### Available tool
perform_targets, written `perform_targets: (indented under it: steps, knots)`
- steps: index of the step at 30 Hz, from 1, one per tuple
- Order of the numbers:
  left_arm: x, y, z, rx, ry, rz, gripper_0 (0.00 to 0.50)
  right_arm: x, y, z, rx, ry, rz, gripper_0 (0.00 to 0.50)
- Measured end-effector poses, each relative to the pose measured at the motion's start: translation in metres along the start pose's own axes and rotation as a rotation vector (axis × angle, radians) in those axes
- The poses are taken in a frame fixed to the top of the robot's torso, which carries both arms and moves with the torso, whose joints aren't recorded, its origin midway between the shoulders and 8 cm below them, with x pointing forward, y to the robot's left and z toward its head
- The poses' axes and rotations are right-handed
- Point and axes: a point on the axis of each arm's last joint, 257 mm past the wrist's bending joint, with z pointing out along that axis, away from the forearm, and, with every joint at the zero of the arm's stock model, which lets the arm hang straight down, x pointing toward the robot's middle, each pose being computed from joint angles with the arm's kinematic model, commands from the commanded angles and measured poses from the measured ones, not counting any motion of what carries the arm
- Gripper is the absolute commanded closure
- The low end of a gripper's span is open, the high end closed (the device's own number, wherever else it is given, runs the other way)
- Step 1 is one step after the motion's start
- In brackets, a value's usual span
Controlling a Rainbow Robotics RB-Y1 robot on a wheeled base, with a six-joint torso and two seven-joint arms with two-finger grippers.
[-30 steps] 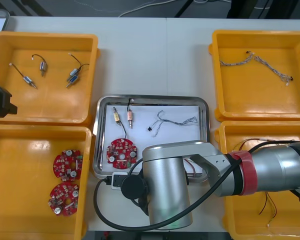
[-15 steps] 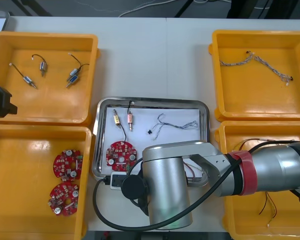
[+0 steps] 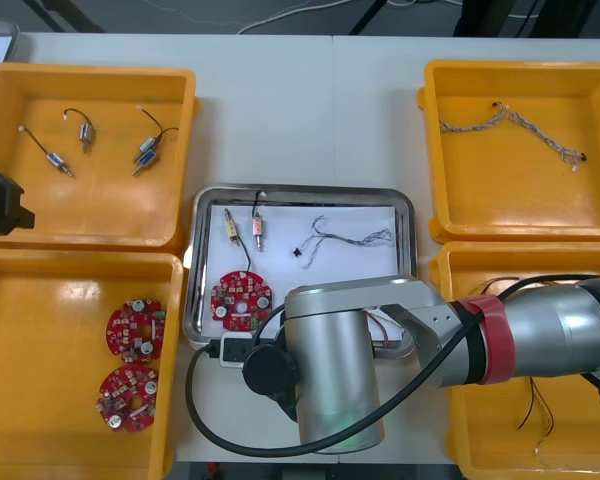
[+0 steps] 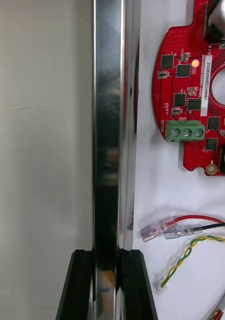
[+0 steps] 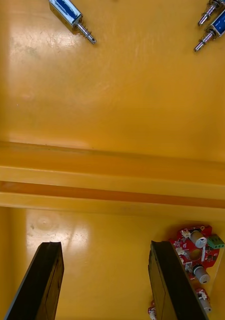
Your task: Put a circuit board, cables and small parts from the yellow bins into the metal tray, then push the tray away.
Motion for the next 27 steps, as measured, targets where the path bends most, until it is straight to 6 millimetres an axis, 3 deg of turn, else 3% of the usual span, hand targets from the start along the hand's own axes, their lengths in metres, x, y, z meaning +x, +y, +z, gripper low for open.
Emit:
perform_targets:
  steps: [27]
  knots:
    - [0.000,0.000,0.000,0.000,0.000,0.000,0.000,0.003,-0.111,-0.013,0.210,0.027,-0.006,0.500]
